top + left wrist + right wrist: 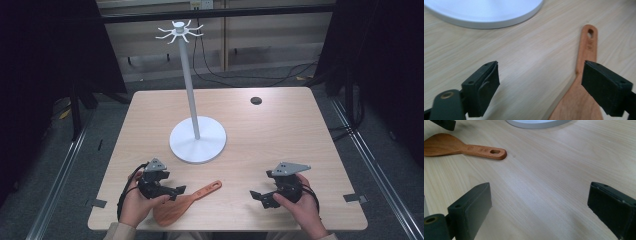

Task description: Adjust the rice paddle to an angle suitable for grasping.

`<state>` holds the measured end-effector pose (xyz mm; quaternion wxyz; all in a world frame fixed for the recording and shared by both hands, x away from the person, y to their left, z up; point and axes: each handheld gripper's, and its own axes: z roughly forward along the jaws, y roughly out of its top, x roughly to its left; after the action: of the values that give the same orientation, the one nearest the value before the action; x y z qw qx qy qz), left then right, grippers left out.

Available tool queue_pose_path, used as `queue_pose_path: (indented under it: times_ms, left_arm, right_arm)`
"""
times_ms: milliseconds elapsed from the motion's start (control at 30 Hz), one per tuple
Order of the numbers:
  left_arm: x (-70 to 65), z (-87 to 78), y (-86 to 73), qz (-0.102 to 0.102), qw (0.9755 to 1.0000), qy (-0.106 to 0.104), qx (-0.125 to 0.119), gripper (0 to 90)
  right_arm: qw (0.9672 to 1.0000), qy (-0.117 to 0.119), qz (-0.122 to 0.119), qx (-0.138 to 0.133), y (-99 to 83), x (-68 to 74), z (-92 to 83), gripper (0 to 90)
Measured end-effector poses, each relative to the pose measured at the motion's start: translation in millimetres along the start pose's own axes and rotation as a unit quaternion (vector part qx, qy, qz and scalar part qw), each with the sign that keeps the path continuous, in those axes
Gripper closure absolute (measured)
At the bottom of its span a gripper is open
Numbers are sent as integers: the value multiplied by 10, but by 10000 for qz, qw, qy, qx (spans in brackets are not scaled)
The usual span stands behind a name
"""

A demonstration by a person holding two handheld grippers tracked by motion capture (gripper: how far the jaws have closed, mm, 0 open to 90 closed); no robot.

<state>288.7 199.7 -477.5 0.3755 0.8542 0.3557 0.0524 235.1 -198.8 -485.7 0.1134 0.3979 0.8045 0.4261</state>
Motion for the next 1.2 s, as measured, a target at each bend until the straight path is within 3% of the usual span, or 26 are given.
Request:
queue_pose_path:
  times_ms: [100, 167, 200, 300, 333, 367, 400, 433, 667, 733, 800, 833, 1000, 1067, 1100, 1200]
  left_arm:
    - [-97, 29, 34, 154, 9995, -275, 3, 212]
    - [-201, 35, 61, 327, 9978, -569, 43, 325]
    - [-201, 35, 61, 327, 9978, -569, 43, 398]
    - [-335, 15, 80, 407, 9952, -877, 133, 536]
    - [-335, 15, 80, 407, 9952, -877, 133, 596]
    - [-393, 28, 69, 478, 9944, -891, 301, 647]
    - [-393, 28, 69, 478, 9944, -891, 301, 664]
    - [-420, 58, 63, 618, 9933, -892, 409, 677]
    - [-472, 127, 64, 660, 9923, -932, 479, 789]
    - [-497, 173, 57, 686, 9897, -1028, 723, 848]
    - [-512, 187, 52, 667, 9892, -1065, 761, 877]
    - [-543, 216, 39, 760, 9867, -1082, 945, 884]
    - [-530, 239, 24, 888, 9843, -990, 1162, 900]
    - [-510, 225, 16, 828, 9855, -929, 1150, 900]
    - [-493, 218, -1, 661, 9872, -969, 1083, 900]
    - [-447, 200, -2, 732, 9868, -923, 1110, 900]
  right_arm:
    - [10000, -41, 15, -13, -8, -8, -21, 52]
    - [10000, -42, 22, -15, -14, -4, -27, 52]
    - [10000, -42, 22, -15, -14, -4, -27, 52]
    - [10000, -43, 31, -8, -20, 2, -26, 52]
    - [10000, -43, 31, -8, -20, 2, -26, 52]
    - [10000, -34, 44, 1, -23, 0, -25, 52]
    - [10000, -34, 44, 1, -23, 0, -25, 52]
    - [10000, -32, 20, -2, -20, 2, -21, 52]
    - [10000, -13, 6, -3, 4, 17, -4, 52]
    - [10000, -4, -1, 9, 1, 14, 5, 52]
    - [10000, -1, -6, 7, 1, 14, 3, 52]
    - [10000, -8, 1, 0, 3, 14, -3, 52]
    - [10000, -31, 1, -9, 0, 4, -7, 52]
    - [10000, -15, -7, -11, -2, 3, -6, 52]
    - [10000, -14, 1, -8, -1, 6, -6, 52]
    - [10000, -14, 0, -4, 0, 9, -5, 52]
